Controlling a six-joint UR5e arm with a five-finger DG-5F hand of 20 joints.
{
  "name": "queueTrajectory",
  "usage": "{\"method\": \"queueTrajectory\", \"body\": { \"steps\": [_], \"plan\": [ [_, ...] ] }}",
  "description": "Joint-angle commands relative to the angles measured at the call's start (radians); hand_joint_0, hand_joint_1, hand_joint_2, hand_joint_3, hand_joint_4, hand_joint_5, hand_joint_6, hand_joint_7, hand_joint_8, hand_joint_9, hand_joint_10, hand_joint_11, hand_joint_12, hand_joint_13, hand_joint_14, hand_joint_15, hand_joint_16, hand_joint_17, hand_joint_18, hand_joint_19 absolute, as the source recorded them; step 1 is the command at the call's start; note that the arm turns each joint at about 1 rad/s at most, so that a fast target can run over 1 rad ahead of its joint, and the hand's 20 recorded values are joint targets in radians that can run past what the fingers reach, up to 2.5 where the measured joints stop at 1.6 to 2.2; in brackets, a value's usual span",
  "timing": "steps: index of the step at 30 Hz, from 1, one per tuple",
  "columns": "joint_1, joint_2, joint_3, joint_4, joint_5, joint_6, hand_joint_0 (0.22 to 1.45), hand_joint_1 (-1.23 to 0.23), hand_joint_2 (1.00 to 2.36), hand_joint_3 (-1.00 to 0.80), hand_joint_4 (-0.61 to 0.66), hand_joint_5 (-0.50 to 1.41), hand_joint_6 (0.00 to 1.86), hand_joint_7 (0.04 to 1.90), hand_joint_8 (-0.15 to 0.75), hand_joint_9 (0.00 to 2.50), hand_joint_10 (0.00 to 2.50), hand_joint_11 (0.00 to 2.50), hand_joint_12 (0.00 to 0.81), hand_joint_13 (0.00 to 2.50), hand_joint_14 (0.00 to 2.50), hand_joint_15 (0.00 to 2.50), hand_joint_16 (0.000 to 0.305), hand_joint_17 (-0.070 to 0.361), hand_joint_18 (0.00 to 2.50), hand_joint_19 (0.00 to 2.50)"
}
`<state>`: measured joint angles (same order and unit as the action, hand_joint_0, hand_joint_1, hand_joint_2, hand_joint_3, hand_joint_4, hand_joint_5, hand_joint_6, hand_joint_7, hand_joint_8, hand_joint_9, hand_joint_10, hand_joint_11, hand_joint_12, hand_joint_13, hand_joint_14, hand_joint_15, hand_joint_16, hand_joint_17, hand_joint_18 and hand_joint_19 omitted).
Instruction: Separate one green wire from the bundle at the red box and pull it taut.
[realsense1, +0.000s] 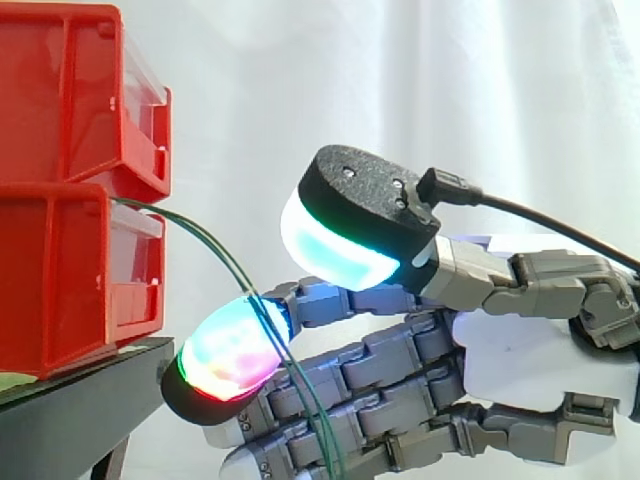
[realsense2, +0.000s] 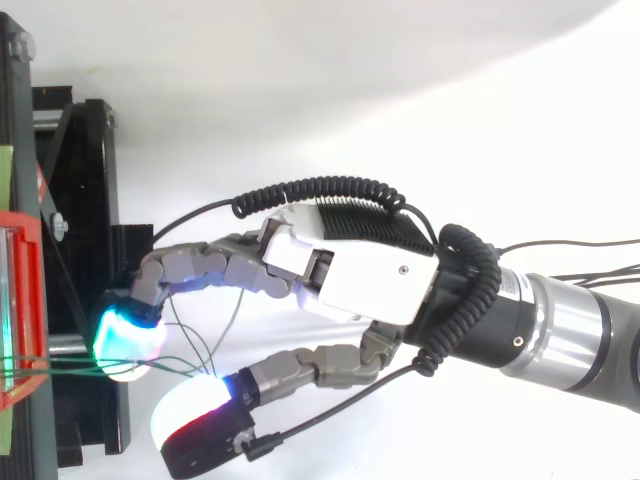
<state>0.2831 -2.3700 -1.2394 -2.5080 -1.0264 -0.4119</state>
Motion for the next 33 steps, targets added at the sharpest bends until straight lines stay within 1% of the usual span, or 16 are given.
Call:
{"method": "queueTrajectory", "body": {
  "steps": [1,9,12,14,17,18,21,22,24,28,33],
  "plan": [
    [0.001,0.000,0.000,0.000,-0.001,0.007,0.56,-0.58,1.00,-0.50,0.26,-0.11,0.50,1.06,0.286,0.75,0.01,0.26,0.362,0.66,0.01,0.29,0.058,0.131,0.51,0.36],
    [0.001,0.000,0.002,-0.011,-0.004,0.039,0.60,-0.58,1.01,-0.43,0.20,-0.09,0.50,1.29,0.287,0.77,0.01,0.30,0.355,0.68,0.01,0.31,0.057,0.127,0.51,0.37],
    [0.001,0.000,0.011,-0.017,-0.004,0.045,0.60,-0.60,1.01,-0.40,0.18,-0.08,0.50,1.39,0.287,0.77,0.01,0.32,0.356,0.68,0.01,0.31,0.057,0.127,0.52,0.37],
    [0.001,0.002,0.025,-0.029,-0.004,0.048,0.60,-0.62,1.01,-0.40,0.18,-0.08,0.51,1.45,0.285,0.78,0.01,0.33,0.357,0.69,0.01,0.32,0.057,0.127,0.53,0.37],
    [0.001,0.000,0.046,-0.068,-0.004,0.054,0.60,-0.63,1.01,-0.39,0.19,-0.10,0.55,1.38,0.286,0.79,0.01,0.35,0.358,0.70,0.01,0.32,0.056,0.127,0.53,0.37],
    [0.001,0.000,0.058,-0.097,-0.004,0.064,0.60,-0.62,1.01,-0.39,0.19,-0.10,0.57,1.35,0.288,0.80,0.01,0.35,0.357,0.70,0.01,0.32,0.056,0.127,0.54,0.38],
    [0.001,0.000,0.063,-0.115,-0.006,0.071,0.59,-0.56,1.01,-0.42,0.19,-0.10,0.58,1.32,0.289,0.81,0.01,0.35,0.360,0.71,0.01,0.33,0.056,0.127,0.56,0.40],
    [-0.001,0.000,0.067,-0.135,-0.006,0.088,0.59,-0.56,1.01,-0.43,0.20,-0.10,0.58,1.32,0.290,0.81,0.01,0.35,0.364,0.71,0.01,0.33,0.056,0.127,0.56,0.40],
    [-0.001,0.000,0.069,-0.135,-0.006,0.090,0.59,-0.53,1.01,-0.44,0.19,-0.10,0.58,1.32,0.290,0.82,0.01,0.36,0.364,0.71,0.01,0.33,0.056,0.127,0.57,0.41],
    [-0.001,0.000,0.074,-0.135,-0.004,0.093,0.59,-0.53,1.01,-0.43,0.20,-0.10,0.58,1.33,0.294,0.82,0.01,0.36,0.366,0.72,0.01,0.33,0.056,0.127,0.58,0.41],
    [-0.001,0.000,0.083,-0.138,-0.003,0.093,0.61,-0.54,1.01,-0.37,0.19,-0.10,0.59,1.33,0.295,0.83,0.02,0.36,0.365,0.72,0.01,0.34,0.056,0.126,0.59,0.41]
  ]
}}
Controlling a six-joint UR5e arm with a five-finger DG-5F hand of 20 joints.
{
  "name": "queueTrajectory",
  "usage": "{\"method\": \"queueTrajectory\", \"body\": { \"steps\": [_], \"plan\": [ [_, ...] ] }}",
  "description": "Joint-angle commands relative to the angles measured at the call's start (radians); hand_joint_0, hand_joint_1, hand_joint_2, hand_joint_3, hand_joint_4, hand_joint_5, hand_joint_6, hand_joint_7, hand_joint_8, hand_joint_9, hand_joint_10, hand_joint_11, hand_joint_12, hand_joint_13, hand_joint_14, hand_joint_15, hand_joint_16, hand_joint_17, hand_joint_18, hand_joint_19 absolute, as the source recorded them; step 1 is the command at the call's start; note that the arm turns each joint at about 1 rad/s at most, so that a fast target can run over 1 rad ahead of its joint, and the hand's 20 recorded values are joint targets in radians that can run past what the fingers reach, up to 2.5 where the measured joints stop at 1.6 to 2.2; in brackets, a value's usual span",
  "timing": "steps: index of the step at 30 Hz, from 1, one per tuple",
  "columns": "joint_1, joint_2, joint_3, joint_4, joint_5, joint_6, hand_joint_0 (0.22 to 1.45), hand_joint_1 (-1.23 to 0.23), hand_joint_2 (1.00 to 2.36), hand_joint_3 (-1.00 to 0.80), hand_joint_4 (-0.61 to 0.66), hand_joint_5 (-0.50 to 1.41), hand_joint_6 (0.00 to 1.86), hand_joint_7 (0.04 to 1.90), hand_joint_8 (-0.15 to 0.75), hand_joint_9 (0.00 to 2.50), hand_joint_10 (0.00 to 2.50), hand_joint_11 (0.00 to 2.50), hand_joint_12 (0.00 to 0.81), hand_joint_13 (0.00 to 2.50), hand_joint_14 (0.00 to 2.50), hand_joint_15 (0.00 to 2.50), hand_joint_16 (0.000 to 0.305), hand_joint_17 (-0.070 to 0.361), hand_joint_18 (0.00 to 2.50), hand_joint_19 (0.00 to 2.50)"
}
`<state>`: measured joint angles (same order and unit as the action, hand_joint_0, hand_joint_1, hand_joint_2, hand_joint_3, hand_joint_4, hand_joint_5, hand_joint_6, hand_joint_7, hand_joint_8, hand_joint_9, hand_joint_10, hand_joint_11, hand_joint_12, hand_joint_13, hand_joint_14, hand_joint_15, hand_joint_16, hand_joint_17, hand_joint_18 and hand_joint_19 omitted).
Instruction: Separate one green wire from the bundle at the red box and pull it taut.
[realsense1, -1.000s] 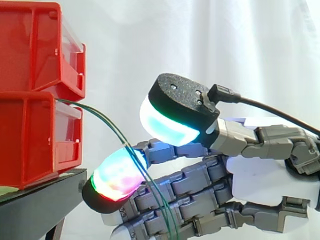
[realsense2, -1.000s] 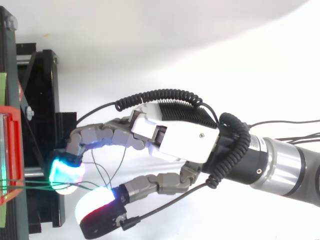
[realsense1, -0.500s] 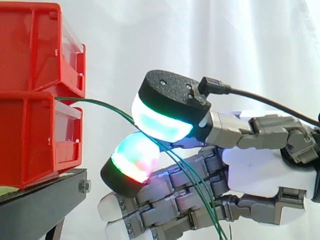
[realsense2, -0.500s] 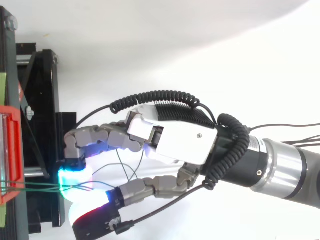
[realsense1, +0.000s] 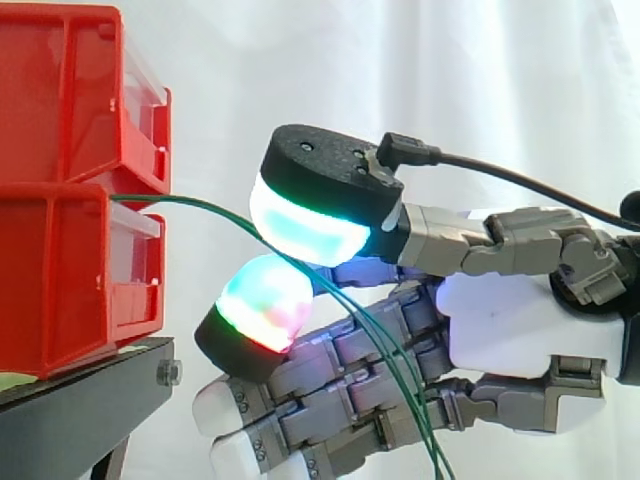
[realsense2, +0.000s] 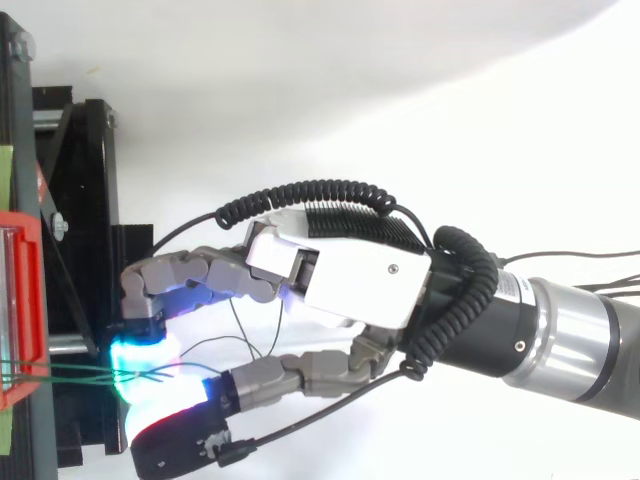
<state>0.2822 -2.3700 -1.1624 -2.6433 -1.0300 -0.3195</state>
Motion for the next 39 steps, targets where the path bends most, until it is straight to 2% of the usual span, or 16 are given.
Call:
{"method": "queueTrajectory", "body": {
  "steps": [1,4,10,14,15,17,18,21,25,28,32,39],
  "plan": [
    [0.000,0.000,0.009,-0.004,-0.001,0.000,0.61,-0.54,1.01,-0.36,0.19,-0.10,0.60,1.33,0.295,0.83,0.01,0.36,0.365,0.72,0.01,0.34,0.056,0.126,0.59,0.42],
    [-0.001,0.000,0.021,-0.017,-0.001,0.000,0.61,-0.55,1.02,-0.33,0.20,-0.11,0.63,1.27,0.294,0.82,0.01,0.37,0.368,0.72,0.01,0.34,0.056,0.126,0.60,0.43],
    [-0.008,0.000,0.049,-0.076,-0.002,0.022,0.62,-0.70,1.02,-0.28,0.19,-0.17,0.73,1.09,0.295,0.77,0.02,0.43,0.371,0.71,0.01,0.34,0.057,0.129,0.60,0.41],
    [-0.011,0.002,0.059,-0.104,-0.004,0.050,0.63,-0.76,1.02,-0.32,0.19,-0.19,0.77,1.02,0.285,0.74,0.02,0.46,0.366,0.70,0.02,0.36,0.058,0.130,0.60,0.39],
    [-0.012,0.002,0.059,-0.107,-0.004,0.053,0.59,-0.76,1.01,-0.41,0.19,-0.19,0.79,1.00,0.286,0.74,0.02,0.45,0.366,0.71,0.01,0.36,0.058,0.131,0.60,0.41],
    [-0.014,0.002,0.067,-0.121,-0.005,0.063,0.55,-0.68,1.00,-0.48,0.20,-0.18,0.80,1.00,0.302,0.79,0.02,0.47,0.371,0.72,0.01,0.36,0.059,0.133,0.60,0.41],
    [-0.015,0.002,0.079,-0.150,-0.005,0.079,0.54,-0.60,1.00,-0.49,0.21,-0.17,0.79,1.01,0.304,0.79,0.02,0.47,0.378,0.73,0.01,0.36,0.060,0.135,0.61,0.41],
    [-0.015,0.002,0.092,-0.182,-0.005,0.091,0.55,-0.50,1.00,-0.47,0.20,-0.17,0.79,1.03,0.310,0.83,0.02,0.46,0.380,0.74,0.01,0.37,0.060,0.134,0.63,0.43],
    [-0.018,0.002,0.098,-0.205,-0.007,0.102,0.58,-0.47,1.01,-0.39,0.19,-0.16,0.79,1.05,0.306,0.83,0.02,0.46,0.376,0.75,0.01,0.38,0.058,0.131,0.62,0.44],
    [-0.020,0.002,0.099,-0.208,-0.007,0.111,0.59,-0.51,1.02,-0.31,0.19,-0.17,0.80,1.08,0.311,0.84,0.02,0.48,0.378,0.75,0.01,0.38,0.058,0.130,0.62,0.44],
    [-0.023,0.002,0.101,-0.208,-0.007,0.115,0.59,-0.64,1.02,-0.22,0.19,-0.19,0.84,1.03,0.302,0.79,0.02,0.50,0.377,0.73,0.01,0.38,0.058,0.132,0.62,0.44],
    [-0.021,0.002,0.101,-0.210,-0.002,0.122,0.61,-0.73,1.02,-0.29,0.21,-0.21,0.86,0.99,0.299,0.76,0.02,0.52,0.372,0.73,0.02,0.38,0.059,0.132,0.61,0.42]
  ]
}}
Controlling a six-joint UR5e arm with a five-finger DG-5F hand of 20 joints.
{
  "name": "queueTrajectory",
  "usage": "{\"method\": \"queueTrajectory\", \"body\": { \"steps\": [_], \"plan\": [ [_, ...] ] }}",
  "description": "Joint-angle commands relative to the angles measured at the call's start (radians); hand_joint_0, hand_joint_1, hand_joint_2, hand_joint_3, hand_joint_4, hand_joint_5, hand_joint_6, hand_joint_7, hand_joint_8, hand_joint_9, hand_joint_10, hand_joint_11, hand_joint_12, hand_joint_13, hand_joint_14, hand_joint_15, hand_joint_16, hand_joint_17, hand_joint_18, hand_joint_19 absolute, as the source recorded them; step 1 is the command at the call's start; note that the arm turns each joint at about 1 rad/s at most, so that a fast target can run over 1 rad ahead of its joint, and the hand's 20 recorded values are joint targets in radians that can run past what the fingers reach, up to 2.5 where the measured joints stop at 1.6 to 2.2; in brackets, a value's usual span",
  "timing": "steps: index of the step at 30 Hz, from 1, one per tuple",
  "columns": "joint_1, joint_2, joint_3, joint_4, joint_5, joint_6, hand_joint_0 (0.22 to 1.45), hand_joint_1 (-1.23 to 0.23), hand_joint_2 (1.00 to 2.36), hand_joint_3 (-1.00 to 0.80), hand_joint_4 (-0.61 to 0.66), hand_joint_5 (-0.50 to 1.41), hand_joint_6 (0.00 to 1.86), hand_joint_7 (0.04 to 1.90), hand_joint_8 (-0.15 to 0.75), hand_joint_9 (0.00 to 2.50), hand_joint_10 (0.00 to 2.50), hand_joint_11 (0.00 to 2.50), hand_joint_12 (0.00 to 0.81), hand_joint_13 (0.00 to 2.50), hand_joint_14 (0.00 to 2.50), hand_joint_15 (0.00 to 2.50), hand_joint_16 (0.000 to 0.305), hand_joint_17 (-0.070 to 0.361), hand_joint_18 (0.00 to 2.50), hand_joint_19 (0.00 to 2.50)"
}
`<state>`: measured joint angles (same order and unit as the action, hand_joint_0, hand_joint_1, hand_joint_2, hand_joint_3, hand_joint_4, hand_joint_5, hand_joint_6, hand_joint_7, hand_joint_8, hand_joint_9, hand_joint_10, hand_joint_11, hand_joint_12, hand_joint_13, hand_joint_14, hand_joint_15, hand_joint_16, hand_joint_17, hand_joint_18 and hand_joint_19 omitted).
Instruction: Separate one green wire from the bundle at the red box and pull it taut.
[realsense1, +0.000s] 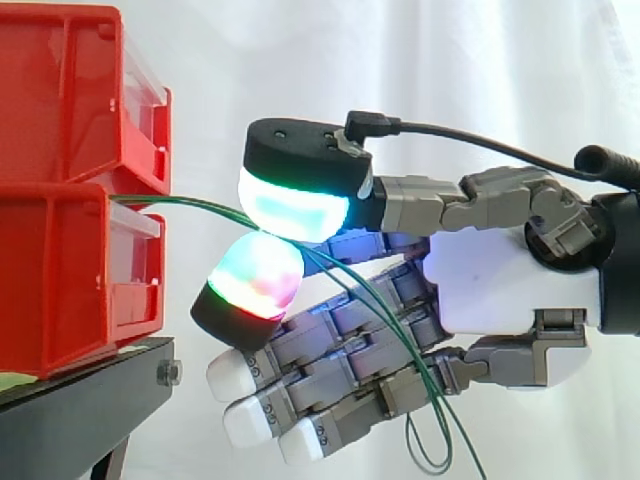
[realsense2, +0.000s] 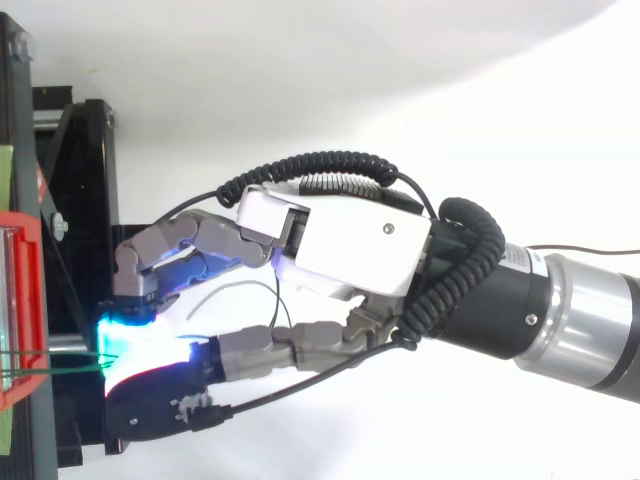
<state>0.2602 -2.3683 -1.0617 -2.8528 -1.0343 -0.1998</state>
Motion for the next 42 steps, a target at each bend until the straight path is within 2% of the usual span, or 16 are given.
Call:
{"method": "queueTrajectory", "body": {
  "steps": [1,11,14,16,18,22,24,33,38,42],
  "plan": [
    [-0.001,0.000,0.000,0.000,0.002,0.002,0.61,-0.73,1.02,-0.31,0.21,-0.21,0.86,0.97,0.297,0.76,0.02,0.52,0.371,0.73,0.01,0.38,0.059,0.132,0.61,0.42],
    [-0.001,0.000,0.000,-0.002,0.005,0.008,0.66,-0.80,1.01,-0.43,0.19,-0.20,0.86,0.96,0.294,0.76,0.02,0.52,0.369,0.74,0.01,0.38,0.058,0.131,0.63,0.41],
    [-0.001,0.000,0.000,0.000,0.002,0.011,0.63,-0.82,1.00,-0.50,0.21,-0.20,0.86,0.98,0.295,0.77,0.02,0.51,0.364,0.74,0.01,0.38,0.058,0.130,0.64,0.41],
    [-0.001,0.000,0.000,0.000,0.002,0.013,0.56,-0.79,1.00,-0.50,0.22,-0.19,0.86,0.98,0.299,0.79,0.02,0.52,0.371,0.75,0.02,0.39,0.059,0.132,0.65,0.42],
    [-0.001,0.001,0.000,-0.010,0.000,0.017,0.50,-0.66,1.00,-0.50,0.23,-0.19,0.86,0.97,0.318,0.82,0.02,0.52,0.395,0.77,0.01,0.38,0.062,0.141,0.67,0.43],
    [-0.002,0.004,0.002,-0.028,-0.003,0.029,0.50,-0.56,1.00,-0.50,0.22,-0.18,0.85,0.97,0.324,0.85,0.02,0.52,0.397,0.78,0.01,0.39,0.063,0.141,0.68,0.44],
    [-0.006,0.006,0.008,-0.048,-0.003,0.039,0.54,-0.52,1.00,-0.50,0.20,-0.18,0.84,1.00,0.315,0.85,0.02,0.52,0.384,0.79,0.01,0.40,0.060,0.135,0.67,0.46],
    [-0.010,0.008,0.046,-0.155,-0.003,0.066,0.60,-0.68,1.02,-0.23,0.16,-0.19,0.86,1.09,0.310,0.83,0.02,0.54,0.377,0.77,0.02,0.40,0.058,0.131,0.66,0.45],
    [-0.013,0.008,0.063,-0.184,-0.003,0.076,0.62,-0.74,1.02,-0.23,0.13,-0.20,0.89,1.00,0.298,0.79,0.02,0.54,0.374,0.76,0.02,0.40,0.058,0.131,0.66,0.43],
    [-0.018,0.008,0.071,-0.191,-0.004,0.077,0.65,-0.81,1.02,-0.33,0.14,-0.21,0.89,0.99,0.290,0.76,0.02,0.53,0.371,0.74,0.02,0.39,0.058,0.131,0.64,0.41]
  ]
}}
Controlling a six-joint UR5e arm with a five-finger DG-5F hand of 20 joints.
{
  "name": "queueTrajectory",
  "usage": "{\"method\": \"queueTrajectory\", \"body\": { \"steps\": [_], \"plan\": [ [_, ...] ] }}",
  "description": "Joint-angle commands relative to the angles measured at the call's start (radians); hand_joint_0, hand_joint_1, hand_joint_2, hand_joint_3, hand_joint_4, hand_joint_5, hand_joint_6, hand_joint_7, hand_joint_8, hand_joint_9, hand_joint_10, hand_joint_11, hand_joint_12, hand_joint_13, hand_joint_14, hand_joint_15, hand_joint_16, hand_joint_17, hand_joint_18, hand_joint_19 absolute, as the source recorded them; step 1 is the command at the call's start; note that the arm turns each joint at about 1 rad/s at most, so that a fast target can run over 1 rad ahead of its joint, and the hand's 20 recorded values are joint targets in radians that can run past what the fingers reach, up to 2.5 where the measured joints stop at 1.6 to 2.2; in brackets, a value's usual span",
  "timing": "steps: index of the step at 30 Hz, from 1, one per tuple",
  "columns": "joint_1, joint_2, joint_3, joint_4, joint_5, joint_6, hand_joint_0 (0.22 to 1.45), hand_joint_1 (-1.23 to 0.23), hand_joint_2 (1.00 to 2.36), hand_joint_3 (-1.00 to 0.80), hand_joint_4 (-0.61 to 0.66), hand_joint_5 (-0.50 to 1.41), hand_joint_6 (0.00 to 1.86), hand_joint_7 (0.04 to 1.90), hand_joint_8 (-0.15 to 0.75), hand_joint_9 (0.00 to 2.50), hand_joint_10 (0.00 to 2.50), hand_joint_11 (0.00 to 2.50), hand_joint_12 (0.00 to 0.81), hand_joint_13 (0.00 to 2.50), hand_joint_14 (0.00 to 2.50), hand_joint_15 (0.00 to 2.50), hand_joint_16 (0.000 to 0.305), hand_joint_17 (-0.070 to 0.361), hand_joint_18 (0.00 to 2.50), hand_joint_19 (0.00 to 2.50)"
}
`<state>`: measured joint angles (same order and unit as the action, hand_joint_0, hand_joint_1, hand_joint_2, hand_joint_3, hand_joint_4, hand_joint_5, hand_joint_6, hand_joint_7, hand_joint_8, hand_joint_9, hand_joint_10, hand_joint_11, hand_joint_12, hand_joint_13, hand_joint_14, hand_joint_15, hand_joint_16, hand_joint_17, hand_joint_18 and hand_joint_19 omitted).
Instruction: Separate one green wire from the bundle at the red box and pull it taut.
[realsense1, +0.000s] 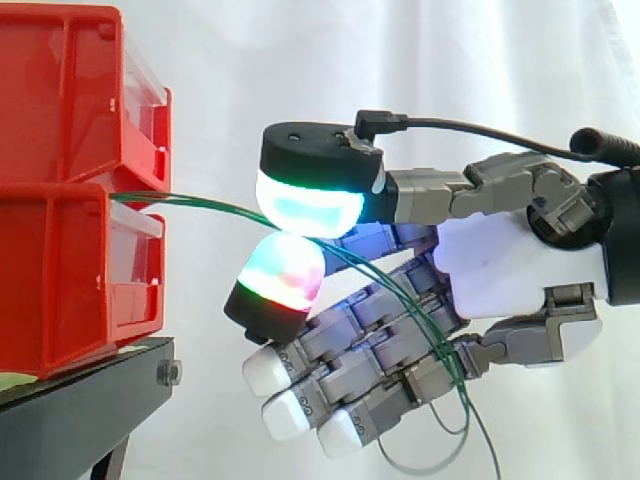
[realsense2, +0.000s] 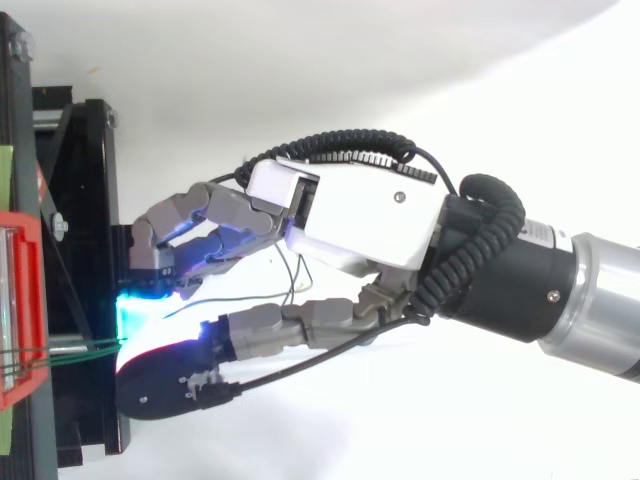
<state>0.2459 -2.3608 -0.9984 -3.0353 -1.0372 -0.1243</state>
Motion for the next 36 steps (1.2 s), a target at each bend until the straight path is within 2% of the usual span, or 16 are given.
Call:
{"method": "queueTrajectory", "body": {
  "steps": [1,7,14,19,24,27,31,33,36],
  "plan": [
    [-0.005,0.000,0.009,-0.010,0.000,0.002,0.66,-0.82,1.02,-0.34,0.15,-0.21,0.89,0.98,0.290,0.75,0.02,0.54,0.371,0.74,0.02,0.39,0.058,0.131,0.64,0.41],
    [-0.005,0.000,0.023,-0.033,0.000,0.002,0.66,-0.85,1.00,-0.50,0.18,-0.20,0.89,0.99,0.290,0.76,0.02,0.53,0.363,0.73,0.02,0.38,0.058,0.130,0.64,0.41],
    [-0.007,0.008,0.026,-0.034,0.000,0.002,0.52,-0.68,1.00,-0.50,0.20,-0.19,0.88,0.98,0.314,0.82,0.02,0.53,0.380,0.77,0.01,0.39,0.061,0.136,0.67,0.43],
    [-0.008,0.014,0.026,-0.046,0.000,0.000,0.56,-0.50,1.00,-0.50,0.18,-0.19,0.87,1.02,0.309,0.86,0.02,0.53,0.378,0.78,0.02,0.40,0.059,0.133,0.67,0.46],
    [-0.010,0.020,0.026,-0.053,0.000,0.000,0.58,-0.60,1.02,-0.26,0.18,-0.19,0.87,1.06,0.309,0.84,0.02,0.53,0.380,0.78,0.02,0.41,0.059,0.132,0.67,0.46],
    [-0.010,0.025,0.026,-0.054,0.000,-0.001,0.59,-0.66,1.03,-0.21,0.18,-0.19,0.88,1.06,0.306,0.82,0.02,0.54,0.379,0.77,0.02,0.41,0.059,0.132,0.66,0.46],
    [-0.010,0.025,0.026,-0.057,0.000,0.000,0.60,-0.69,1.02,-0.25,0.19,-0.20,0.89,1.02,0.303,0.81,0.02,0.54,0.378,0.77,0.02,0.41,0.059,0.132,0.66,0.45],
    [-0.010,0.025,0.026,-0.059,0.000,0.000,0.60,-0.72,1.02,-0.33,0.20,-0.20,0.89,1.01,0.305,0.81,0.02,0.54,0.370,0.77,0.02,0.41,0.059,0.132,0.66,0.45],
    [-0.010,0.025,0.026,-0.060,0.000,0.000,0.59,-0.69,1.01,-0.39,0.19,-0.19,0.89,1.01,0.304,0.85,0.02,0.56,0.371,0.79,0.02,0.41,0.059,0.132,0.67,0.46]
  ]
}}
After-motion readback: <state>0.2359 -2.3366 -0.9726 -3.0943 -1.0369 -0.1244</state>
